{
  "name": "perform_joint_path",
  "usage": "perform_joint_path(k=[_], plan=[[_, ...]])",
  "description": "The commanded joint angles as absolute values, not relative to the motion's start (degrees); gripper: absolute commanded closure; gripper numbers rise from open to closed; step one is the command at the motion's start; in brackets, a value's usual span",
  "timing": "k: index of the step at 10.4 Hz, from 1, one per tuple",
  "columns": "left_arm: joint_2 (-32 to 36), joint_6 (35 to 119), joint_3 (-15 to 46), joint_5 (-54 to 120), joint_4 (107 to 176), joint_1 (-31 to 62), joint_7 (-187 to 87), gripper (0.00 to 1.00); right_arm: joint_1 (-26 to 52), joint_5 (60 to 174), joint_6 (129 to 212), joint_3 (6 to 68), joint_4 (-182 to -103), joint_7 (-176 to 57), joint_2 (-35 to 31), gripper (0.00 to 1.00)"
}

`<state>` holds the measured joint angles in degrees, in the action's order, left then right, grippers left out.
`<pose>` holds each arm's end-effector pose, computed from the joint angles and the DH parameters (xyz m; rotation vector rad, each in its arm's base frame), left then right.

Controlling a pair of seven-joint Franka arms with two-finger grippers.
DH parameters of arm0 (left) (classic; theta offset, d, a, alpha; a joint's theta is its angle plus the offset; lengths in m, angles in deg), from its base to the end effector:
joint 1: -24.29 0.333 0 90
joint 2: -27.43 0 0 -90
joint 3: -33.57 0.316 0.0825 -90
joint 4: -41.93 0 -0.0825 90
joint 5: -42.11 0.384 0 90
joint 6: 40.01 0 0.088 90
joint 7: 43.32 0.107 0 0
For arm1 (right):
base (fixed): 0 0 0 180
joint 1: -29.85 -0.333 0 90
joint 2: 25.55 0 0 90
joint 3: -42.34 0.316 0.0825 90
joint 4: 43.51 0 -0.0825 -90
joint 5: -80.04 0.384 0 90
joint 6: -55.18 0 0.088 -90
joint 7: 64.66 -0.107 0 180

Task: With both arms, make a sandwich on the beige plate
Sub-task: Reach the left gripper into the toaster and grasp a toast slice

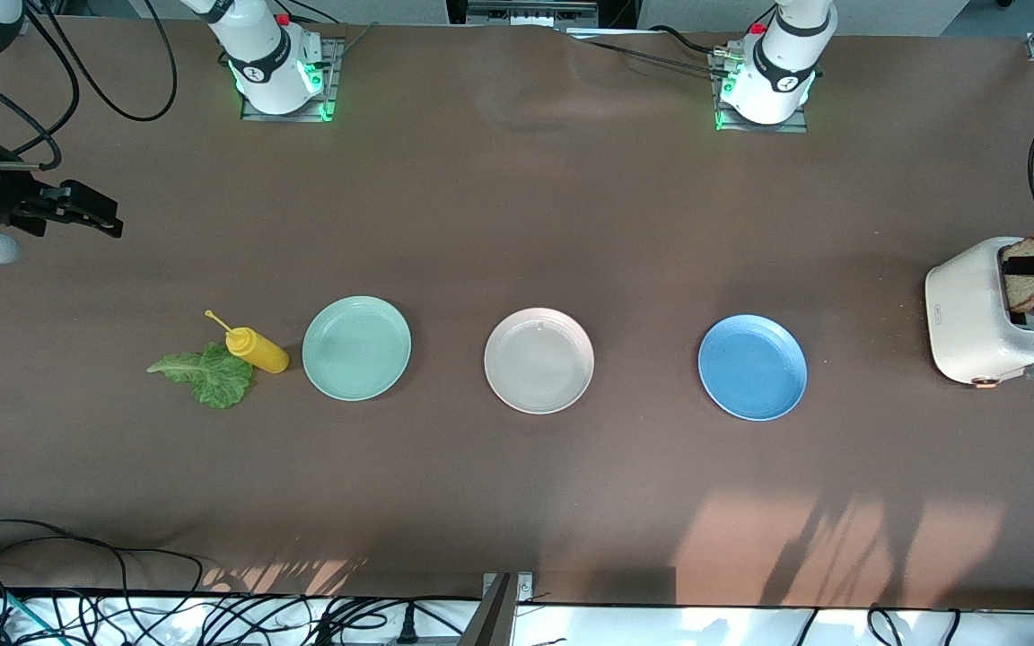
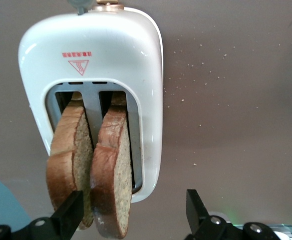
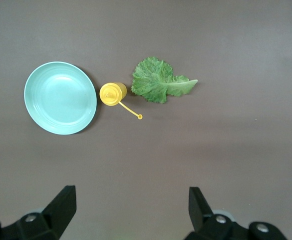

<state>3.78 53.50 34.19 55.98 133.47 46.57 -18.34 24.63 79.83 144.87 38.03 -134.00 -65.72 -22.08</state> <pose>0.5698 0.2663 0.3714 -2.9969 0.1466 0.6738 0.5699 0.0099 0.5861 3.1299 -0.0040 -0.1162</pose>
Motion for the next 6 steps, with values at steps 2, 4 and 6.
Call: perform_joint_path(k=[2, 4, 6], plan=[[2.8, 52.6, 33.8, 57.4, 132.7, 47.1, -17.3, 0.49, 25.2, 80.7, 144.6, 38.2, -132.6, -65.5, -21.5, 0.00], [2.8, 52.6, 33.8, 57.7, 132.4, 47.1, -17.4, 0.89, 25.2, 80.7, 144.6, 38.2, -132.6, -65.5, -21.5, 0.00], [2.8, 52.6, 33.8, 57.8, 132.3, 47.1, -17.2, 1.00, 25.2, 80.7, 144.6, 38.2, -132.6, -65.5, -21.4, 0.00]])
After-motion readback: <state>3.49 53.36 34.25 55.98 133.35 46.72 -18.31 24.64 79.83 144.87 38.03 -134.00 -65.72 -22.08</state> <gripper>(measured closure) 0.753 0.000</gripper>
